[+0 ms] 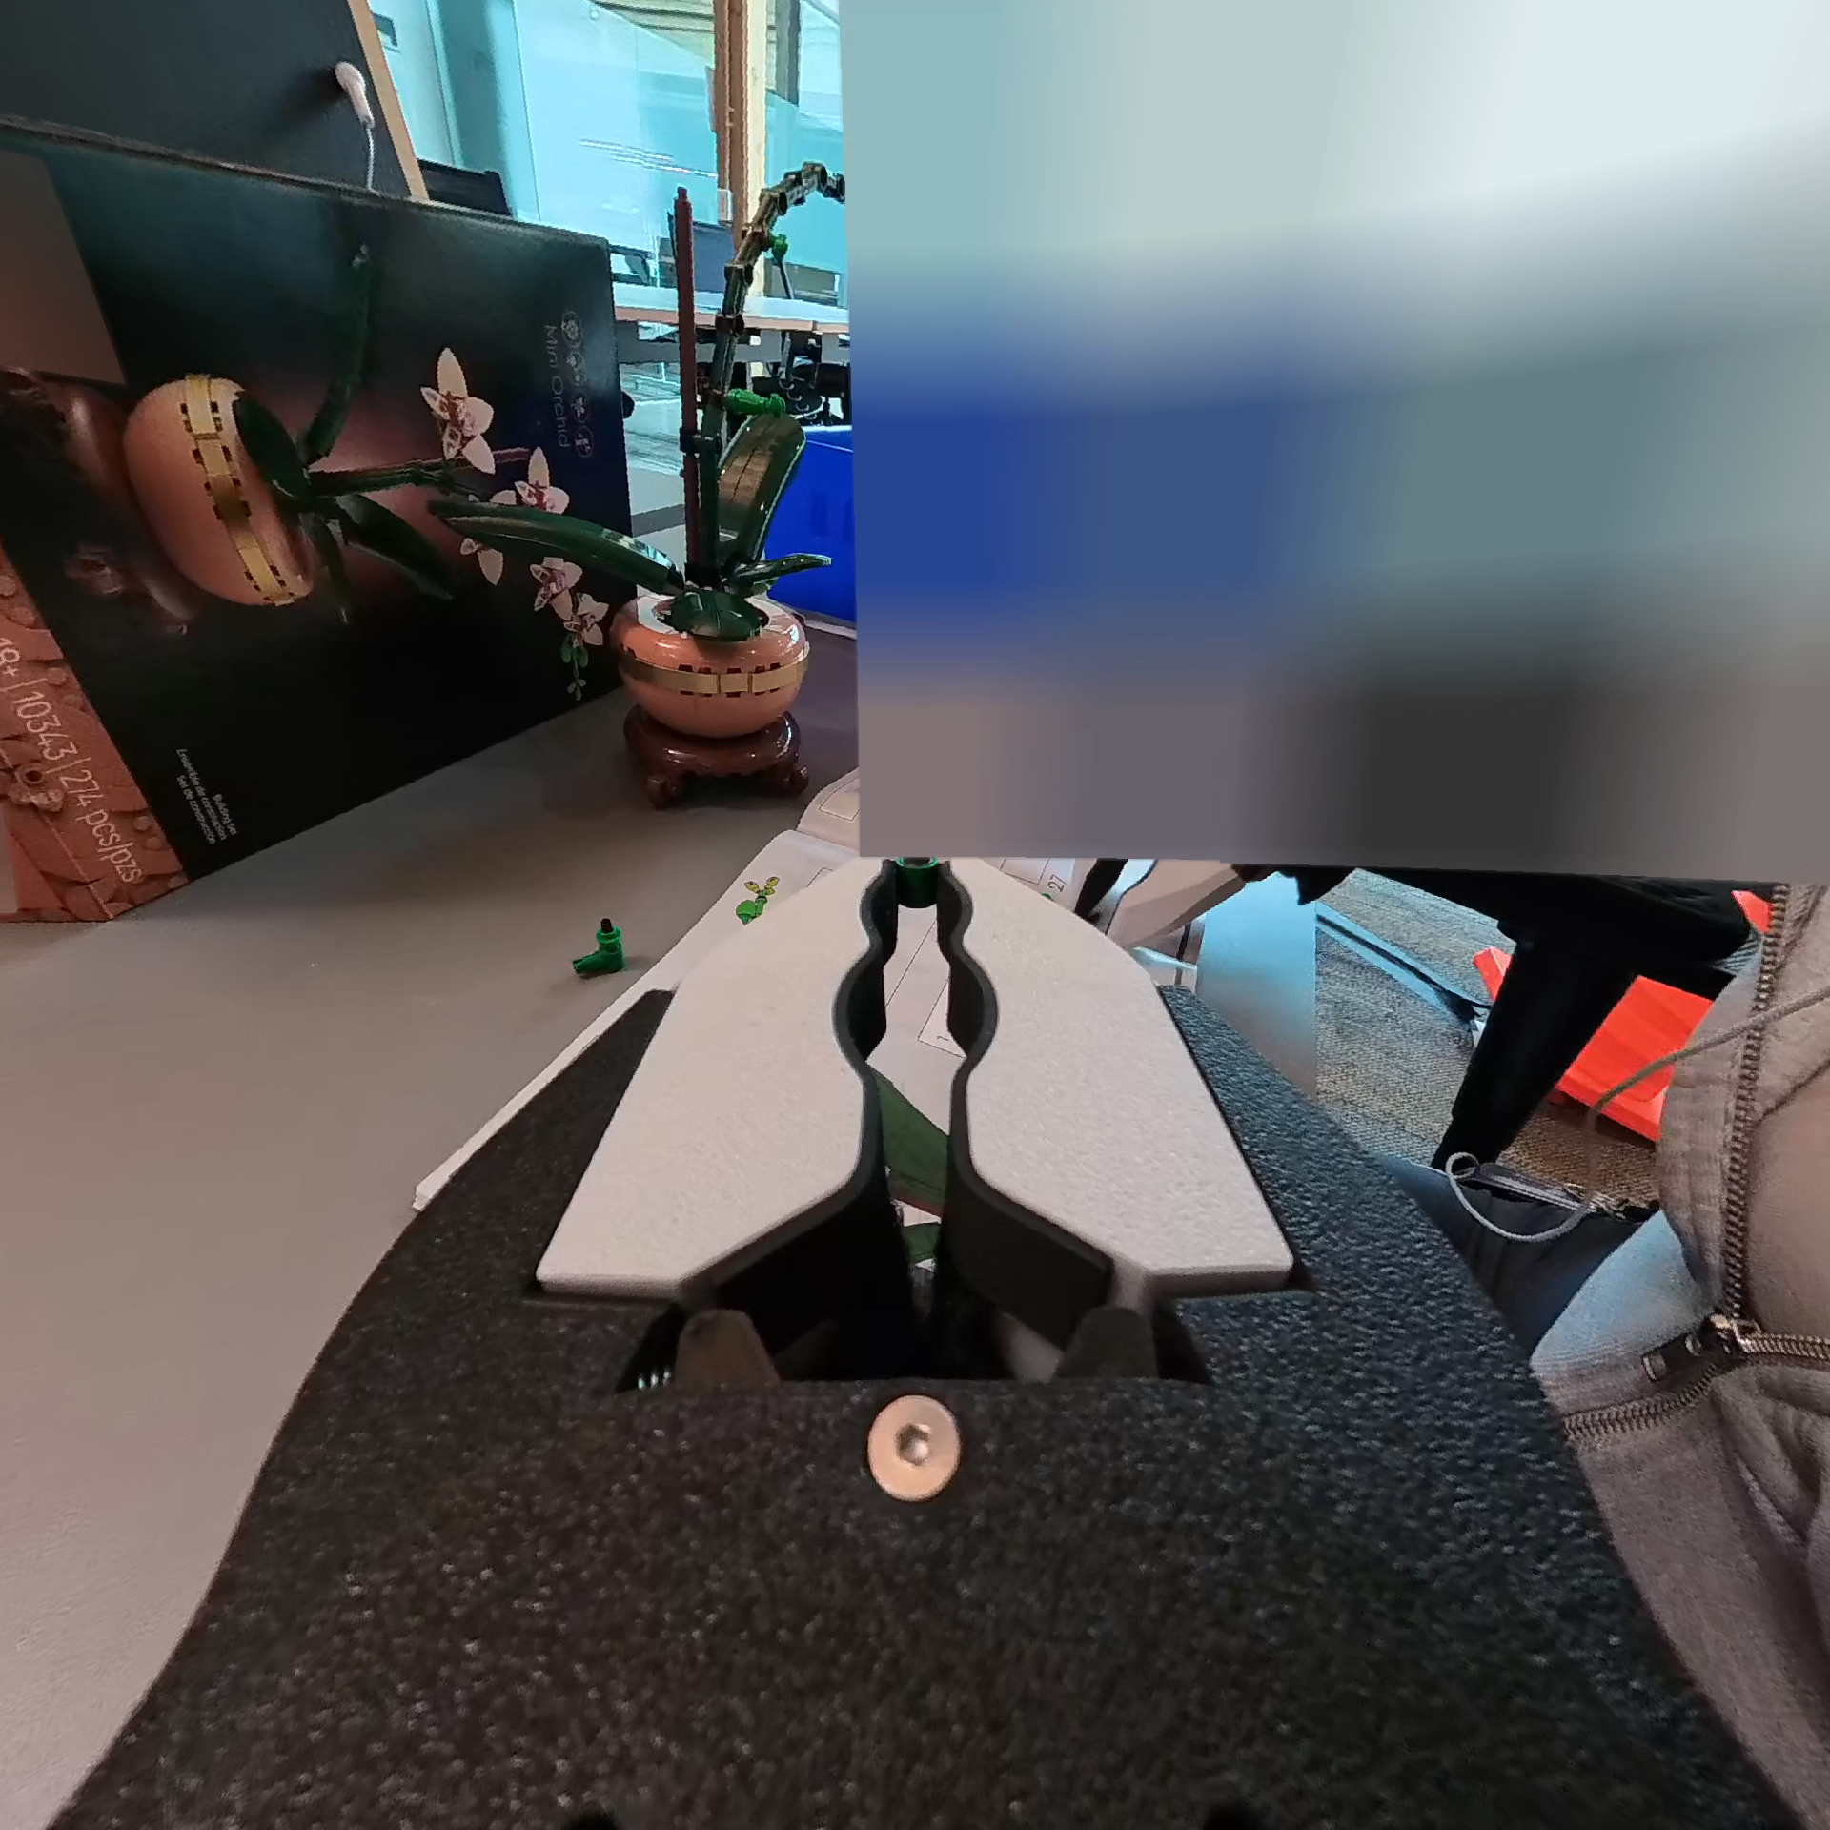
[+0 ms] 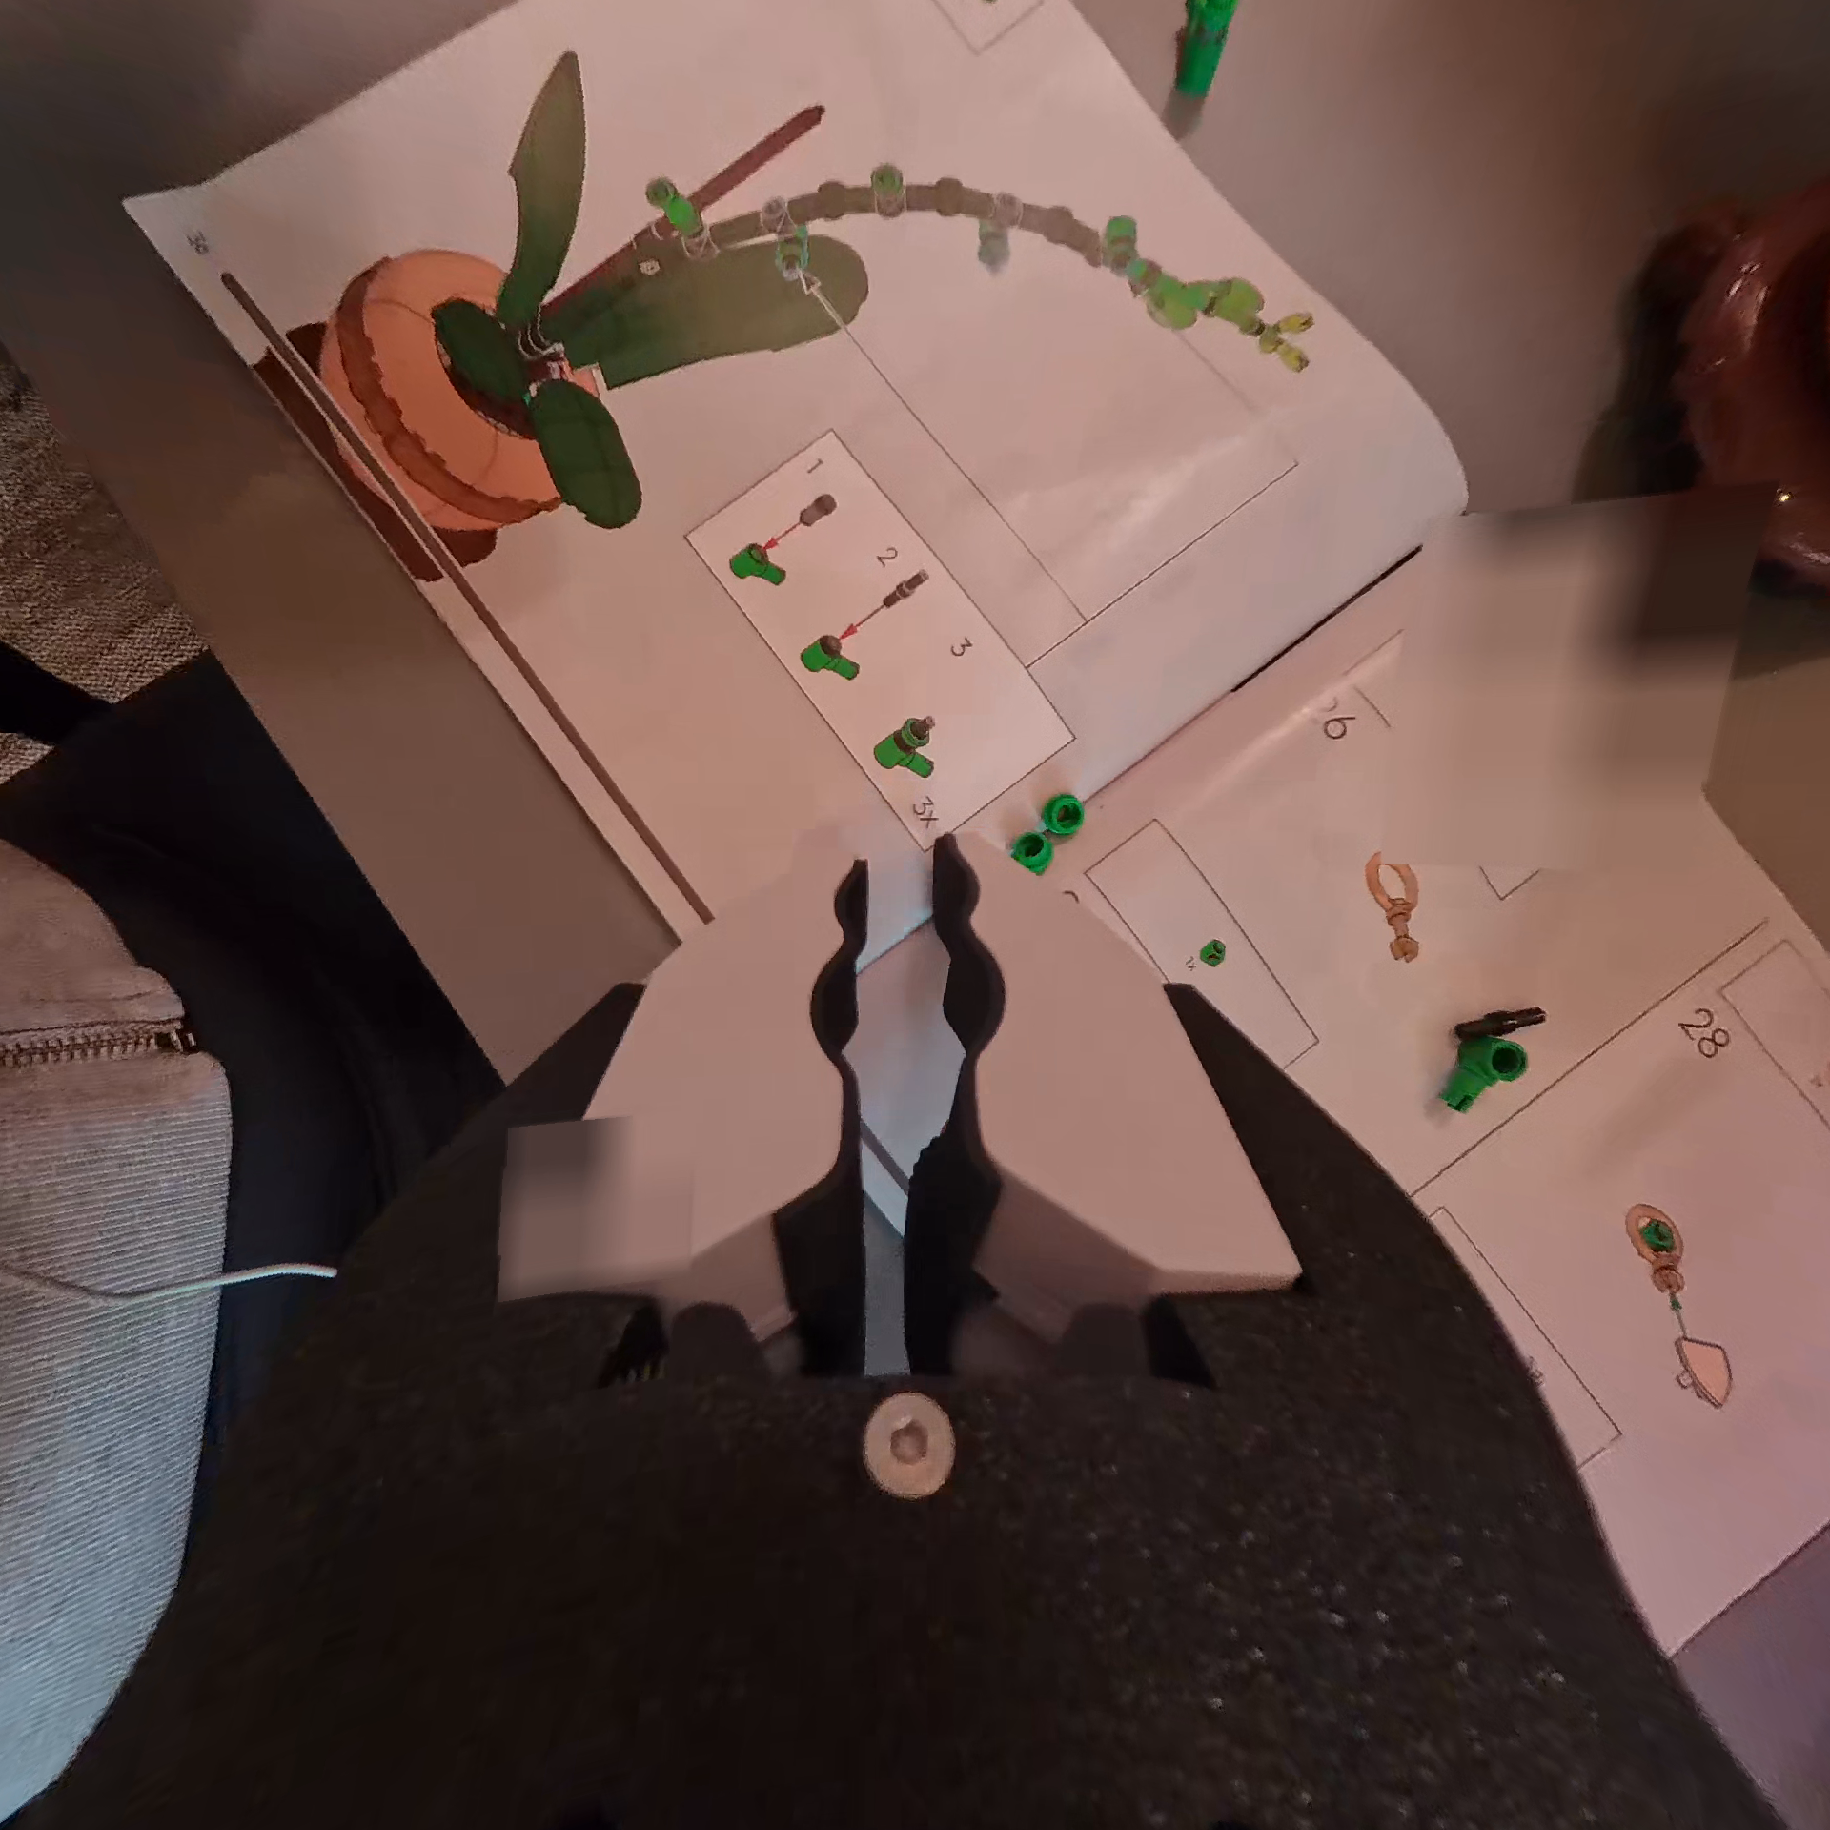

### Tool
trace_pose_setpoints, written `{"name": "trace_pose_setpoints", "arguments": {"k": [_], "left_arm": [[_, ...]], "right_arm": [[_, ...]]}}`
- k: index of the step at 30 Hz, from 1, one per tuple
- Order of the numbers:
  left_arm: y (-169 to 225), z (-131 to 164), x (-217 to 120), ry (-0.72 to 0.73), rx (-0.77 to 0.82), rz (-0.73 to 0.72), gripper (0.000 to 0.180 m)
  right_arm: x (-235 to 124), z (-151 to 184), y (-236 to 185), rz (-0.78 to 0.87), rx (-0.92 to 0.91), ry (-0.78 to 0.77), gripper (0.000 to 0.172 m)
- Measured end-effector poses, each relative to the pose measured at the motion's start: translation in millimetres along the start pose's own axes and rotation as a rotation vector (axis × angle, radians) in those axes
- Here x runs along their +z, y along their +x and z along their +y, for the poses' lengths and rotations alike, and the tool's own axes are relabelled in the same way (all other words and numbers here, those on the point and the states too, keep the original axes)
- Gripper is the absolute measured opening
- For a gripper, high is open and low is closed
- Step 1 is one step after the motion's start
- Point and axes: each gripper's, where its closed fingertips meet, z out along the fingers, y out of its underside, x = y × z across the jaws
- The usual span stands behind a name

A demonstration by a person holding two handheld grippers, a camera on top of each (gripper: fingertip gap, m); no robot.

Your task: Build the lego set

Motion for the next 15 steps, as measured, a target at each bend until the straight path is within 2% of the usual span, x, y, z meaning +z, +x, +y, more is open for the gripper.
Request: {"name": "trace_pose_setpoints", "arguments": {"k": [7, 15], "left_arm": [[1.3, -0.9, -0.5, -0.001, 0.001, 0.005, 0.006], [1.3, -0.8, 0.0, 0.001, 0.000, 0.006, 0.006]], "right_arm": [[-1.5, -0.2, 5.1, -0.004, 0.006, -0.025, 0.014], [3.3, 4.3, 1.3, -0.066, -0.031, -0.117, 0.004]]}}
